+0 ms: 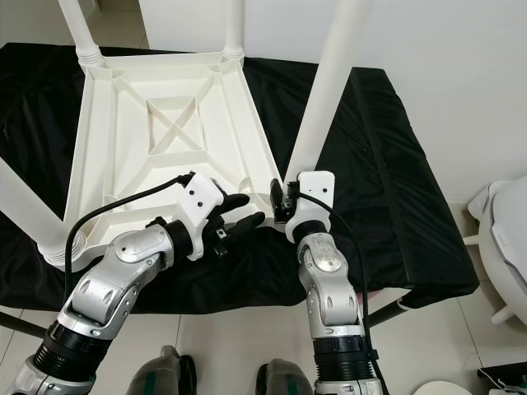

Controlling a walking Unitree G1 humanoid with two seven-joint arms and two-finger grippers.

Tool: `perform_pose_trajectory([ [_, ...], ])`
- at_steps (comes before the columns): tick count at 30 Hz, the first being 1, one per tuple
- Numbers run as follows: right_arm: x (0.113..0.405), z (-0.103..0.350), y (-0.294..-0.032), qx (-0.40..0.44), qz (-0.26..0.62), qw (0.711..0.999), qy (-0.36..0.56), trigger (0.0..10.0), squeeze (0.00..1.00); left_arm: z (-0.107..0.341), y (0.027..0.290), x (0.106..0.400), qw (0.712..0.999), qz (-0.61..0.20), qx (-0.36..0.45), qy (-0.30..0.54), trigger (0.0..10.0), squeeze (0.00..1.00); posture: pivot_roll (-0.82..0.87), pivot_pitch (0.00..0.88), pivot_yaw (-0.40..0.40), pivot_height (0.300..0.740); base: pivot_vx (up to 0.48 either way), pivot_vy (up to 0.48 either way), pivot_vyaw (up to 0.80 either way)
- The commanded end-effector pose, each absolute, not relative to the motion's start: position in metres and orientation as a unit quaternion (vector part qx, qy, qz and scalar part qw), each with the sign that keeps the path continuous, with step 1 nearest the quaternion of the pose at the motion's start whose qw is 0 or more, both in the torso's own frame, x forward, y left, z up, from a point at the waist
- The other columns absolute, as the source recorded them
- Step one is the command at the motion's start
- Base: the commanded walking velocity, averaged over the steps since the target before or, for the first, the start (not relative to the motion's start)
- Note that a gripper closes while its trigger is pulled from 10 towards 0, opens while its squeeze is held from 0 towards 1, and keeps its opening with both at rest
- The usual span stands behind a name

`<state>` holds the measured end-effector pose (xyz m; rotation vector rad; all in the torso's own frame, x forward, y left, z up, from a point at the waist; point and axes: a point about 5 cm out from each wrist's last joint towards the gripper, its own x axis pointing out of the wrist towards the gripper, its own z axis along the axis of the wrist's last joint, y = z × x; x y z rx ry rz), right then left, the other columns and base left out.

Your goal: Building children table

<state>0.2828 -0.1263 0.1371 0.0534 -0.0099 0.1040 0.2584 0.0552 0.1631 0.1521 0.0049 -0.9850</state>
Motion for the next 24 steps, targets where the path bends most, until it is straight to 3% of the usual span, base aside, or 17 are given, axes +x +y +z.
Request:
perform_pose_trajectory([
  [1,0.281,0.135,-0.127,0.018,0.060,0.998,0.000,10.0,1.00,0.158,0.056,0.260,0.885,-0.460,0.074,0.010,10.0,0.00,-0.15,0.046,-0.029,0.740,0.000,0.000,0.00],
  [5,0.282,0.133,-0.131,0.009,0.077,0.997,0.000,10.0,1.00,0.156,0.054,0.257,0.882,-0.465,0.075,0.013,10.0,0.00,-0.15,0.038,-0.030,0.740,0.000,0.000,0.00],
  [6,0.283,0.132,-0.136,0.006,0.124,0.992,0.001,10.0,0.00,0.155,0.054,0.256,0.881,-0.467,0.076,0.014,10.0,0.00,-0.15,0.030,-0.030,0.740,0.000,0.000,0.00],
  [10,0.284,0.131,-0.138,0.007,0.139,0.990,0.000,10.0,0.00,0.155,0.054,0.256,0.881,-0.467,0.077,0.014,10.0,0.00,-0.15,0.030,-0.030,0.740,0.000,0.000,0.00],
  [17,0.290,0.134,-0.152,-0.034,0.273,0.961,-0.015,10.0,0.00,0.156,0.055,0.257,0.882,-0.464,0.079,0.013,10.0,0.00,-0.13,0.005,-0.030,0.740,0.000,0.000,0.00],
  [24,0.305,0.132,-0.163,-0.055,0.323,0.945,-0.018,10.0,0.00,0.157,0.054,0.257,0.881,-0.466,0.080,0.011,10.0,0.00,-0.12,0.000,-0.030,0.740,0.000,0.000,0.00],
])
